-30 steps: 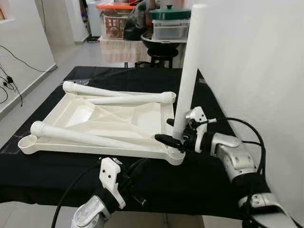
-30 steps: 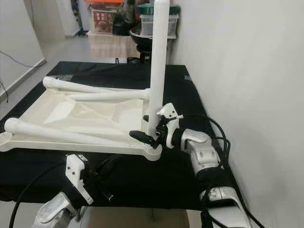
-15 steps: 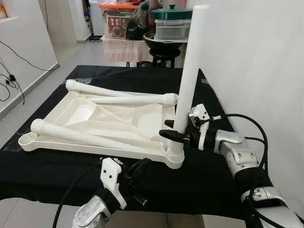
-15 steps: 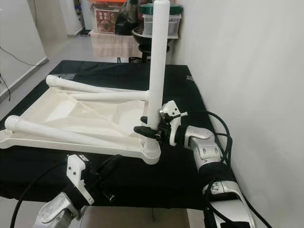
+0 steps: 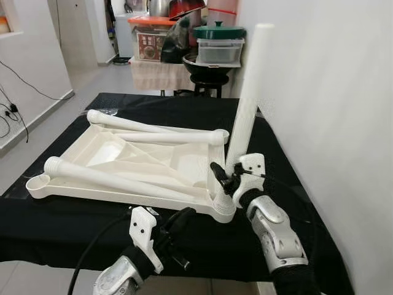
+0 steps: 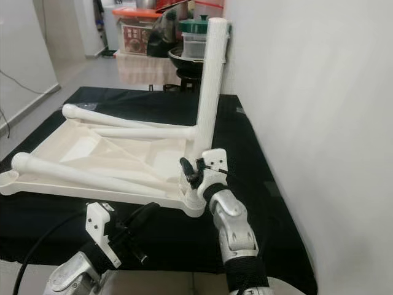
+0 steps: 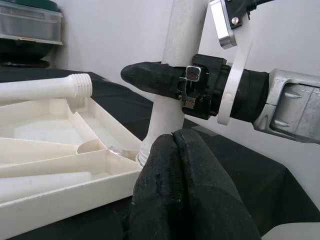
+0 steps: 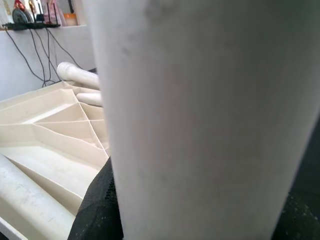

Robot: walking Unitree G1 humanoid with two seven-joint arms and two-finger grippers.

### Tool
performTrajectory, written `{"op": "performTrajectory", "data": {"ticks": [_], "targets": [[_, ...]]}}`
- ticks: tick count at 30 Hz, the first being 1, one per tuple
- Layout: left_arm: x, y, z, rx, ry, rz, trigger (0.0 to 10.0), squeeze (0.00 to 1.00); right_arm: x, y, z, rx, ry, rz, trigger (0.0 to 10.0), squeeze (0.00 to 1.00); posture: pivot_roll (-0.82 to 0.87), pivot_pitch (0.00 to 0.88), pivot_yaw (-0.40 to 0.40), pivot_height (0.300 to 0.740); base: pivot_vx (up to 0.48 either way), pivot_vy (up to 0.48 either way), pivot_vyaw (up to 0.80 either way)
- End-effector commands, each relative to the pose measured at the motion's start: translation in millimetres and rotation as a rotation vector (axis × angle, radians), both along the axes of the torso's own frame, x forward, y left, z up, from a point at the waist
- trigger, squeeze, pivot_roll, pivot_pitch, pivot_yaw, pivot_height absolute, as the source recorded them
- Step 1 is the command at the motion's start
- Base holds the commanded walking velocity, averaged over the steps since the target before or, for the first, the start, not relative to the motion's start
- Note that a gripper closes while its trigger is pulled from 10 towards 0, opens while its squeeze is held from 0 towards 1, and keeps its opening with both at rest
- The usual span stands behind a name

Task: Building children table

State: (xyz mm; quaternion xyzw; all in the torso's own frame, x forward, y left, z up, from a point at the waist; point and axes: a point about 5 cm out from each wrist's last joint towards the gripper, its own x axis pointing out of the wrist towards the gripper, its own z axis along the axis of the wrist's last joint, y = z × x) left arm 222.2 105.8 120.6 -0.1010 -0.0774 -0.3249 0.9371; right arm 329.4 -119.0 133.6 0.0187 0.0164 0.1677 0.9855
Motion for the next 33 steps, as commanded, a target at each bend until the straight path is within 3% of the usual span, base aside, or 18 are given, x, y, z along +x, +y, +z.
{"op": "performTrajectory", "data": {"ticks": [1, 2, 3, 4, 6, 8, 12, 13, 16, 23, 28, 29, 33], "targets": [[-0.8, 1.3, -1.9, 0.008, 0.002, 0.006, 10.0, 0.0, -8.6, -3.1, -29.9, -0.038, 0.136, -0.026, 0.0, 0.0, 0.05, 0.0, -0.078, 0.74, 0.0, 0.0, 0.0], [-0.9, 1.2, -2.3, 0.009, 0.002, 0.004, 10.0, 0.0, -11.3, -1.6, -28.7, -0.01, 0.142, -0.043, 10.0, 0.0, 0.05, 0.0, -0.076, 0.74, 0.0, 0.0, 0.0], [-0.9, 1.2, -2.3, 0.009, 0.002, 0.004, 10.0, 0.0, -11.3, -1.6, -28.7, -0.01, 0.142, -0.043, 10.0, 0.0, 0.05, 0.0, -0.076, 0.74, 0.0, 0.0, 0.0], [-1.0, 0.9, -2.6, 0.009, 0.004, 0.001, 10.0, 0.0, -12.7, 1.7, -25.2, 0.02, 0.138, -0.011, 10.0, 1.0, 0.05, 0.0, -0.074, 0.74, 0.0, 0.0, 0.0], [-1.1, 0.7, -2.9, 0.01, 0.005, -0.001, 10.0, 0.0, -13.9, 4.2, -22.6, 0.038, 0.133, 0.015, 10.0, 1.0, 0.05, 0.0, -0.074, 0.74, 0.0, 0.0, 0.0], [-1.1, 0.5, -3.5, 0.011, 0.006, -0.002, 10.0, 0.0, -13.1, 10.3, -15.1, 0.077, 0.1, 0.135, 10.0, 1.0, 0.06, 0.0, -0.069, 0.74, 0.0, 0.0, 0.0], [-1.0, 0.5, -4.2, 0.013, 0.007, -0.002, 10.0, 0.0, -10.8, 12.4, -8.9, 0.064, 0.065, 0.251, 10.0, 1.0, 0.06, 0.0, -0.067, 0.74, 0.0, 0.0, 0.0], [-0.9, 0.4, -4.6, 0.013, 0.007, -0.002, 10.0, 0.0, -7.3, 10.9, -4.5, 0.049, 0.056, 0.327, 10.0, 0.0, 0.06, 0.0, -0.068, 0.74, 0.0, 0.0, 0.0], [-0.6, -0.2, -5.9, 0.014, 0.009, -0.001, 10.0, 0.0, 3.9, 1.1, 11.4, -0.032, 0.01, 0.527, 10.0, 0.0, 0.07, 0.0, -0.073, 0.74, 0.0, 0.0, 0.0], [-0.8, -1.3, -9.6, 0.016, 0.015, -0.001, 10.0, 0.0, 15.2, -12.4, 21.0, -0.098, 0.039, 0.741, 10.0, 0.0, 0.08, 0.0, -0.077, 0.74, 0.0, 0.0, 0.0], [-0.8, -1.3, -10.4, 0.016, 0.018, -0.001, 10.0, 0.0, 21.8, -16.4, 22.7, -0.092, 0.056, 0.742, 10.0, 0.0, 0.08, 0.0, -0.077, 0.74, 0.0, 0.0, 0.0], [-0.7, -1.1, -11.5, 0.017, 0.02, -0.001, 10.0, 0.0, 25.7, -19.5, 23.9, -0.085, 0.065, 0.748, 0.0, 0.0, 0.08, 0.0, -0.073, 0.74, 0.0, 0.0, 0.0], [-0.2, 0.4, -14.5, 0.021, 0.025, -0.001, 10.0, 0.0, 32.7, -27.9, 27.3, -0.068, 0.074, 0.751, 0.0, 0.0, 0.08, 0.0, -0.067, 0.74, 0.0, 0.0, 0.0]]}}
